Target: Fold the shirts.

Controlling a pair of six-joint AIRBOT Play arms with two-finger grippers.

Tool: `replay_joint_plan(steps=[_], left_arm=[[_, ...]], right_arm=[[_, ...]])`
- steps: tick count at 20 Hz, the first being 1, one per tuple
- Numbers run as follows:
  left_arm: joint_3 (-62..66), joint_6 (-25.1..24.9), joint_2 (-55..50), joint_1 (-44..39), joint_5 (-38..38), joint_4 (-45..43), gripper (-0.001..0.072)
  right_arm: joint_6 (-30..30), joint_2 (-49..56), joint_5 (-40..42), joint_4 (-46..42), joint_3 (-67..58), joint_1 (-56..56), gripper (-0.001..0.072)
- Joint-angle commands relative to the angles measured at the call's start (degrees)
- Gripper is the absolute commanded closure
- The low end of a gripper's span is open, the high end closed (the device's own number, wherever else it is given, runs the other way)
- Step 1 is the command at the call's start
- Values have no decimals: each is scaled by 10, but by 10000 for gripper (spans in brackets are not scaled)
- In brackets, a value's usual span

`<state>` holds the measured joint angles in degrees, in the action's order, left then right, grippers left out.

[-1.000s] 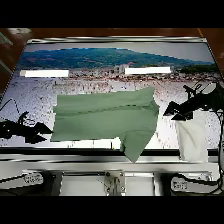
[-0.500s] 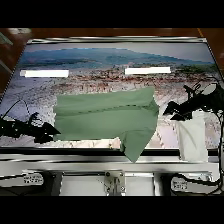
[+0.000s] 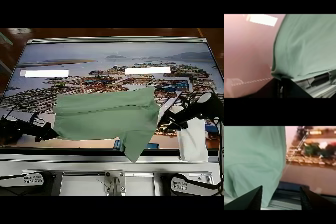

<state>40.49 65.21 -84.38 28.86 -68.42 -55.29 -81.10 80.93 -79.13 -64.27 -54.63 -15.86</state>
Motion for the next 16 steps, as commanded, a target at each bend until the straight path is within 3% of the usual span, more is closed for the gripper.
replay_joint_plan(steps=[1, 10, 14, 15, 16], left_arm=[[1, -7, 17, 0, -12, 3, 669], [1, -7, 39, 0, -12, 5, 669], [1, -7, 43, 0, -12, 14, 669], [1, -7, 44, 0, -12, 14, 669], [1, -7, 44, 0, -12, 14, 669]], right_arm=[[12, -45, 40, 37, 90, 0, 109], [15, -72, 176, 117, 233, 0, 110], [5, -72, 217, 112, 233, 79, 112], [1, -72, 229, 111, 233, 104, 176], [-12, -72, 233, 102, 233, 118, 294]])
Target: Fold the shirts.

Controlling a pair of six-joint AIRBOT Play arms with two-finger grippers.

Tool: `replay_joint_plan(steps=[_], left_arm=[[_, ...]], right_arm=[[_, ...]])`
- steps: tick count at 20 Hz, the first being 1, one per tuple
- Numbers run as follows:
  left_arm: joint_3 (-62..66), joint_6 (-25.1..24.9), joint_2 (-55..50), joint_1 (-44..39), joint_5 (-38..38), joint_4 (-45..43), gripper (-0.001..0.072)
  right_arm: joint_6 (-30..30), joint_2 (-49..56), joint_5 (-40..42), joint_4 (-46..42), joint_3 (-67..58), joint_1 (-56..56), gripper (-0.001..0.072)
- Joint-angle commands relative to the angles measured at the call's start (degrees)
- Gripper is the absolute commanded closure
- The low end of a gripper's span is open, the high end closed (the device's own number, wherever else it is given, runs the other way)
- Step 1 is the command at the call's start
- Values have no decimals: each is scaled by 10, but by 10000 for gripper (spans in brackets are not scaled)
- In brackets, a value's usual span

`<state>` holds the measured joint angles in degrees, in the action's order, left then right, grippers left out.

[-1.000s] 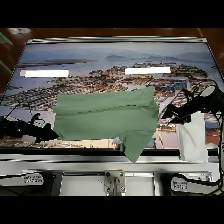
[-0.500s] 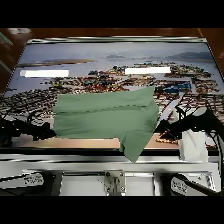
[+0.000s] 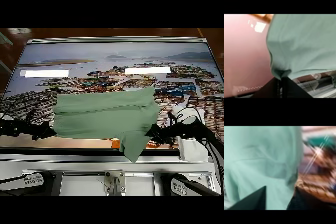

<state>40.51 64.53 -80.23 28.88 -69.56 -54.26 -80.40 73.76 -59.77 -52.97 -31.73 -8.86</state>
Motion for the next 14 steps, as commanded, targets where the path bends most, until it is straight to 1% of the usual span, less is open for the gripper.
replay_joint_plan(steps=[1, 2, 3, 5, 6, 7, 9, 10, 12, 14], left_arm=[[1, 0, 2, 0, 1, 3, 669], [2, -1, 2, 0, 2, 3, 670], [6, -10, 3, 0, 1, 3, 670], [25, -28, 15, 0, 2, 4, 670], [42, -28, 26, 0, 2, 4, 670], [63, -27, 37, 0, 1, 4, 670], [110, -2, 47, 0, -1, 4, 670], [132, 7, 46, -5, 0, 3, 670], [167, 9, 38, -20, 15, 4, 670], [200, 25, 18, -47, 42, 4, 669]], right_arm=[[-28, 0, 38, -16, 4, 54, 426], [-28, 0, 31, -15, 1, 53, 591], [-23, -3, 22, -16, -7, 53, 658], [4, -22, 10, -11, -41, 53, 659], [5, -35, 12, -13, -67, 53, 659], [1, -42, 15, -12, -98, 54, 659], [-21, -41, 24, -11, -163, 54, 659], [-27, -35, 33, -11, -197, 54, 660], [-35, -4, 51, -11, -263, 55, 660], [-38, 49, 61, -2, -332, 55, 660]])
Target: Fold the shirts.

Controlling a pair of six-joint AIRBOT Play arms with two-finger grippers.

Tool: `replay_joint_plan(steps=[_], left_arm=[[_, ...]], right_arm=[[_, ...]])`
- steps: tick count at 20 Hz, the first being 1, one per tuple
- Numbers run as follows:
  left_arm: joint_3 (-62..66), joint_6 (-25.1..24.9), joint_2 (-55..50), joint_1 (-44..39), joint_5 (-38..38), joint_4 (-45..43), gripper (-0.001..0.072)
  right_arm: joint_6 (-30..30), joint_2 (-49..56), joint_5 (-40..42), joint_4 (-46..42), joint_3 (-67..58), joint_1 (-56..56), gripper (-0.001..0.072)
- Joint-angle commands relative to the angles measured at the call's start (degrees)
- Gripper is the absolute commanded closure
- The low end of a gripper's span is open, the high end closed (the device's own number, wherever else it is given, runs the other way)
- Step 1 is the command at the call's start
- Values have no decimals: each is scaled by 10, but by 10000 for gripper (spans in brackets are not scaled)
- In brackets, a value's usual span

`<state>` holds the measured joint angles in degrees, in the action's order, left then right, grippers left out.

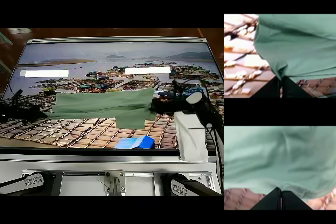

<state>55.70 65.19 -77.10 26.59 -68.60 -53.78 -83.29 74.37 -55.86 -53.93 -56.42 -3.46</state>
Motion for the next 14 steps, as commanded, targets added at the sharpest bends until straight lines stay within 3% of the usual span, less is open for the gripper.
replay_joint_plan(steps=[1, 7, 12, 13, 14], left_arm=[[70, 26, -31, -38, 44, -1, 669], [216, 93, -181, -72, 51, 0, 668], [291, 101, -258, -90, 50, 21, 629], [292, 101, -261, -93, 50, 25, 616], [292, 99, -261, -94, 50, 26, 481]], right_arm=[[-10, 75, 25, 15, -120, 1, 660], [-29, 250, 37, 30, -278, 1, 659], [-31, 307, 56, -2, -283, 1, 658], [-31, 310, 55, -5, -283, 1, 617], [-27, 310, 55, -5, -283, 1, 396]])
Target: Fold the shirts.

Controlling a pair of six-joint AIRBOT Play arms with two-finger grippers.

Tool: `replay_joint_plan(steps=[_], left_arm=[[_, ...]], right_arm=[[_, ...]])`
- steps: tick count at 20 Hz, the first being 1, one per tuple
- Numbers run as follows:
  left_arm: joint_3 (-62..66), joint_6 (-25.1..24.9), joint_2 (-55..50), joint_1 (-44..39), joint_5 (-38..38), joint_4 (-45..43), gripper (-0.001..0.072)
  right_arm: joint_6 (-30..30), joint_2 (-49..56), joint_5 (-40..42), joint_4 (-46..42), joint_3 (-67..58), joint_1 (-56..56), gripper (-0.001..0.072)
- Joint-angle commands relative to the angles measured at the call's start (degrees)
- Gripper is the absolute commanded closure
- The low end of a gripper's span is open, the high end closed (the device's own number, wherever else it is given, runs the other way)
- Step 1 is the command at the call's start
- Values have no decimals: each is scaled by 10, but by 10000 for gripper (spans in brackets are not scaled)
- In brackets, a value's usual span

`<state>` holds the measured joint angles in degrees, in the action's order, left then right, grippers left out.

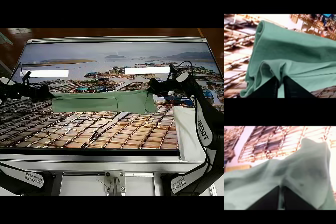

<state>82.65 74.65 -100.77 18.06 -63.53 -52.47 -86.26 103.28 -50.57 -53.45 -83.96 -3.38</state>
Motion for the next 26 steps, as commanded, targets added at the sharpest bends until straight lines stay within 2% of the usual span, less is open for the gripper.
replay_joint_plan(steps=[1, 2, 3, 6, 8, 10, 16, 19, 20, 21, 22, 23, 24, 25, 26], left_arm=[[23, 4, -22, -8, -3, 13, 357], [26, 4, -18, -3, -14, 13, 246], [35, 4, -16, 5, -32, 12, 194], [73, 7, -11, 33, -98, 12, 187], [80, 7, 4, 41, -128, 13, 189], [80, 6, 21, 41, -145, 13, 189], [80, 4, 63, 16, -156, 16, 191], [80, 4, 70, -8, -156, 16, 191], [80, 3, 70, -18, -156, 17, 191], [80, -4, 70, -29, -155, 24, 191], [80, -13, 70, -38, -155, 35, 191], [80, -22, 70, -49, -153, 51, 192], [80, -22, 70, -60, -146, 63, 198], [79, -22, 69, -73, -138, 77, 251], [79, -22, 68, -87, -131, 89, 364]], right_arm=[[21, 16, -2, -11, -8, -2, 134], [52, 7, -17, -11, -9, -8, 65], [74, -7, -35, -26, -9, -19, 65], [66, -37, -93, -108, -9, -56, 32], [57, -31, -143, -113, -8, -82, 31], [55, -12, -172, -84, -8, -92, 31], [66, 70, -156, 52, -8, -68, 31], [66, 93, -157, 71, -8, -53, 33], [63, 96, -157, 71, -8, -49, 53], [61, 97, -156, 70, -9, -46, 170], [63, 97, -156, 75, -9, -46, 335], [65, 94, -158, 80, -9, -47, 537], [66, 89, -166, 83, -11, -51, 657], [73, 80, -174, 87, -12, -54, 657], [76, 63, -179, 88, -12, -57, 657]])
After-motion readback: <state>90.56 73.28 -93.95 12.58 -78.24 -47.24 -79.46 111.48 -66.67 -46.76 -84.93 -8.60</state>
